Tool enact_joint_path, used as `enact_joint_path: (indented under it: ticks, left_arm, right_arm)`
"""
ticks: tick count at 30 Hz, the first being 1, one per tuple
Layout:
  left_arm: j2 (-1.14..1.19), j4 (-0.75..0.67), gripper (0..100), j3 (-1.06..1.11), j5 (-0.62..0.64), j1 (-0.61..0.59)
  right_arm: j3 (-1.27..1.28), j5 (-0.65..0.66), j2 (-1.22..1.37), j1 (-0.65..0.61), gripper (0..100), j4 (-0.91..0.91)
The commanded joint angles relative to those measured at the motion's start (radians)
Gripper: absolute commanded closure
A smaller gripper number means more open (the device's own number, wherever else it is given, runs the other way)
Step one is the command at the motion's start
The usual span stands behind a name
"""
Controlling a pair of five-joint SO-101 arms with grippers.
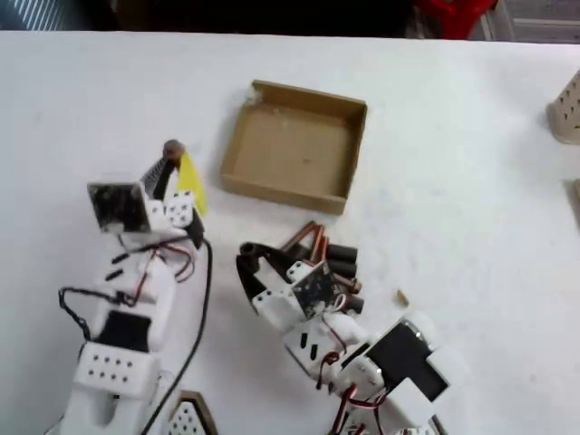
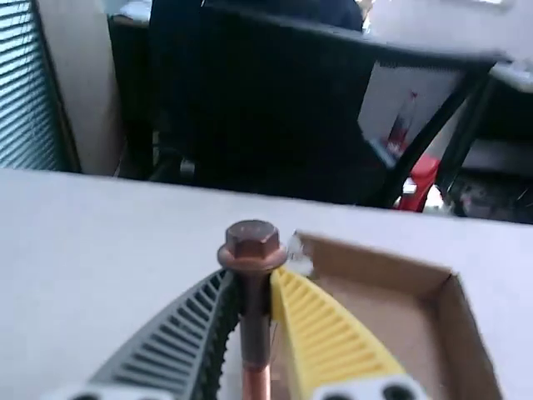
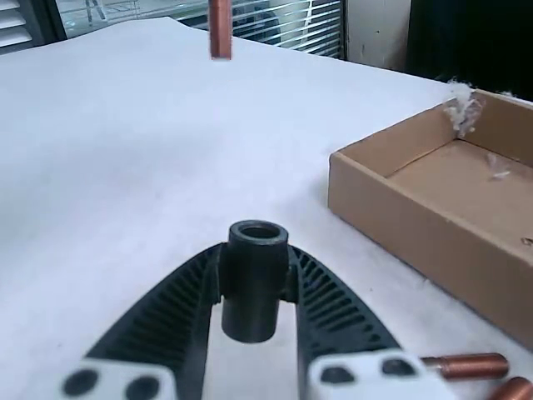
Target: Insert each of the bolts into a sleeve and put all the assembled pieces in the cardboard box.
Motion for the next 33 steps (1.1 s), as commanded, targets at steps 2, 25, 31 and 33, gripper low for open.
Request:
enact_joint_path:
  ticks: [2,25,31,33]
  left_arm:
    - [-0.286,0.084,98,0.006,-0.005,0.074]
    - [-0.595,0.18,98,0.232,-0.005,0.303]
    - [-0.596,0.203,98,0.273,-0.005,0.303]
    - [-0.598,0.239,98,0.273,-0.005,0.306]
  right_arm:
    - [0.002,-0.009,-0.004,-0.002,98.2,0.001]
    - [0.012,-0.009,-0.012,-0.004,98.1,-0.008]
    - [0.012,-0.009,-0.012,-0.004,98.1,-0.022]
    - [0.012,-0.011,-0.005,-0.002,98.1,-0.048]
